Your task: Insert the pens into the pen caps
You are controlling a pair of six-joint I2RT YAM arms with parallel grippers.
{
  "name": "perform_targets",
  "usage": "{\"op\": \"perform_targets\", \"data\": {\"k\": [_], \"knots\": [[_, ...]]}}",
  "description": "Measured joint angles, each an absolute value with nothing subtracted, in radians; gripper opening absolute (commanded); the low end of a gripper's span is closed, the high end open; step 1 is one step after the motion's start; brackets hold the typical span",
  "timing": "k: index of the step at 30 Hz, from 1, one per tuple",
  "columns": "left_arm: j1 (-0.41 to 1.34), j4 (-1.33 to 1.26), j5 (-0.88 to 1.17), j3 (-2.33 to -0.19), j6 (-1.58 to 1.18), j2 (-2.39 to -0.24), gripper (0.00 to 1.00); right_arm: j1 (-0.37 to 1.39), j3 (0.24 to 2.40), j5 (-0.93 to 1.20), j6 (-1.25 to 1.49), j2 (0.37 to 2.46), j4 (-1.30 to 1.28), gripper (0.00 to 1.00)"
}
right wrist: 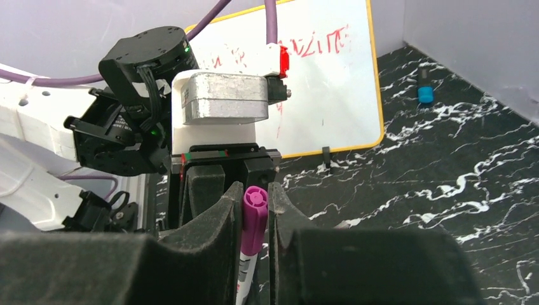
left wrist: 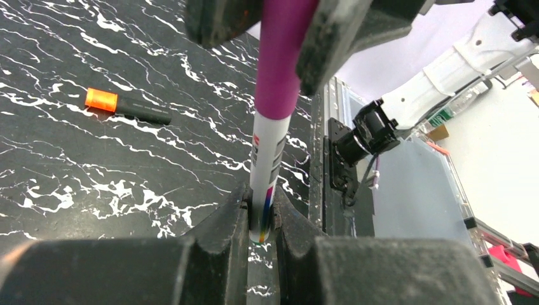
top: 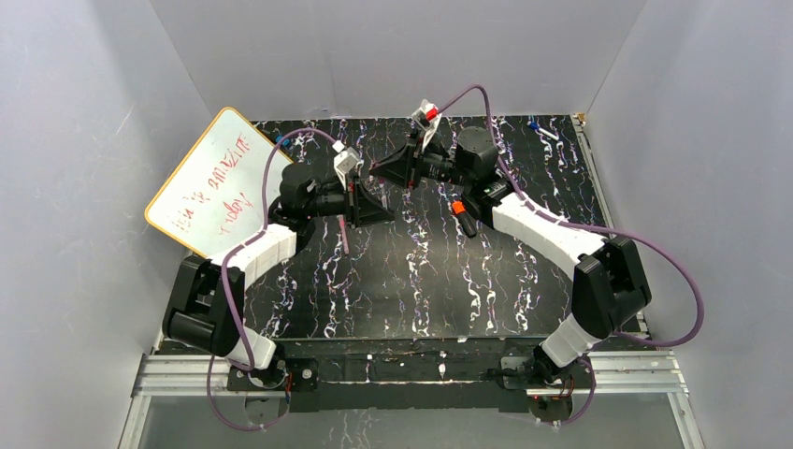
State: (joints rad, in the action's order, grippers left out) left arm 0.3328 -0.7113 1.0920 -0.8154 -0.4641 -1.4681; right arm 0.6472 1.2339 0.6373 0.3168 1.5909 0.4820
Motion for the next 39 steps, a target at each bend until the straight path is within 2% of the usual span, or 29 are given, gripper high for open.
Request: {"op": "perform_targets", "data": {"k": [13,39], "knots": [[0.27,-0.669,1.201,-0.877,-0.466,-1.468,0.0,0.657,1.188,0.576,0.284,1.551,0.555,0.01],[0.23,-0.631,1.226,-0.932,-0.452,-1.468,0.0,0.706,1.15,0.482,0.257,1.564,0.698,0.01]]}}
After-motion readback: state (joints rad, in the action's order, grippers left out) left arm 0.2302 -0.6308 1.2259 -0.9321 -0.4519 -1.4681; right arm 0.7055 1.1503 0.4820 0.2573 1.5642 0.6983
